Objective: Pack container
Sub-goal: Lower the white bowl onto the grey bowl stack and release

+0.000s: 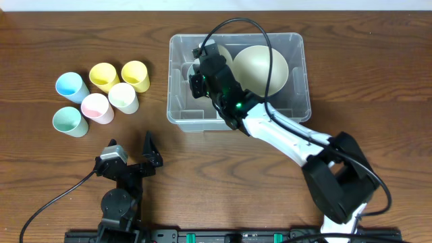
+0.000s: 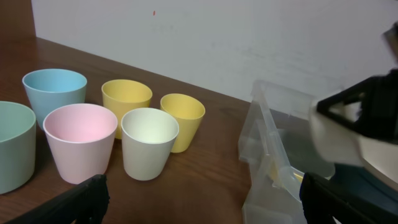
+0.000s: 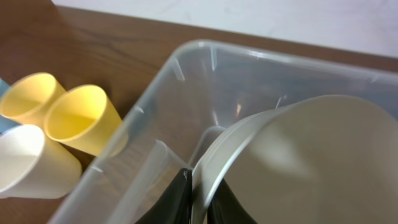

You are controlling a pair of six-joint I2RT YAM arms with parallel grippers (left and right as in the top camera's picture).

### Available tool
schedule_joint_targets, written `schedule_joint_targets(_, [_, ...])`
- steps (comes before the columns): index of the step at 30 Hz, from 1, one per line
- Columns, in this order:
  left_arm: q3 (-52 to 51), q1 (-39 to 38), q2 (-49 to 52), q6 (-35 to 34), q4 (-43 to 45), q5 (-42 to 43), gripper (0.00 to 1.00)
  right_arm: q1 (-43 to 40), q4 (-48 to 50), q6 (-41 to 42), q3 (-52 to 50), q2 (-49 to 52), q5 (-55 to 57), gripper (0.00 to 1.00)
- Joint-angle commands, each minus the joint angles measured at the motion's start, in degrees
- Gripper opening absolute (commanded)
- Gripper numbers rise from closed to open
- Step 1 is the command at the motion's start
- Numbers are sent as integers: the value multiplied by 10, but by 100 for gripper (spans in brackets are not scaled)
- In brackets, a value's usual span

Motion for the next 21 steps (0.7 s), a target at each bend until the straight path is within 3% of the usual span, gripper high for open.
schedule_joint_targets(1, [-14, 3, -3, 9, -17, -7, 98, 12, 15, 17, 4, 22, 0, 12])
schedule_joint_targets(4, [-14, 3, -3, 9, -17, -7, 98, 12, 25, 19, 4, 33, -1, 15])
schedule_joint_targets(5, [-14, 3, -3, 9, -17, -7, 98, 12, 28, 19, 4, 34, -1, 22])
schedule_joint_targets(9, [-14, 3, -3, 9, -17, -7, 98, 12, 35, 19, 4, 35, -1, 64])
schedule_joint_targets(11, [-14, 3, -3, 9, -17, -7, 98, 12, 36, 19, 5, 35, -1, 77])
schedule_joint_targets(13, [-14, 3, -3, 9, -17, -7, 98, 12, 36, 19, 5, 34, -2, 82])
schedule_joint_targets(18, [-14, 3, -3, 9, -17, -7, 98, 12, 12, 13, 18, 27, -26, 86])
schedule_joint_targets(21, [-14, 3, -3, 9, -17, -7, 98, 12, -26, 12, 37, 27, -29, 78])
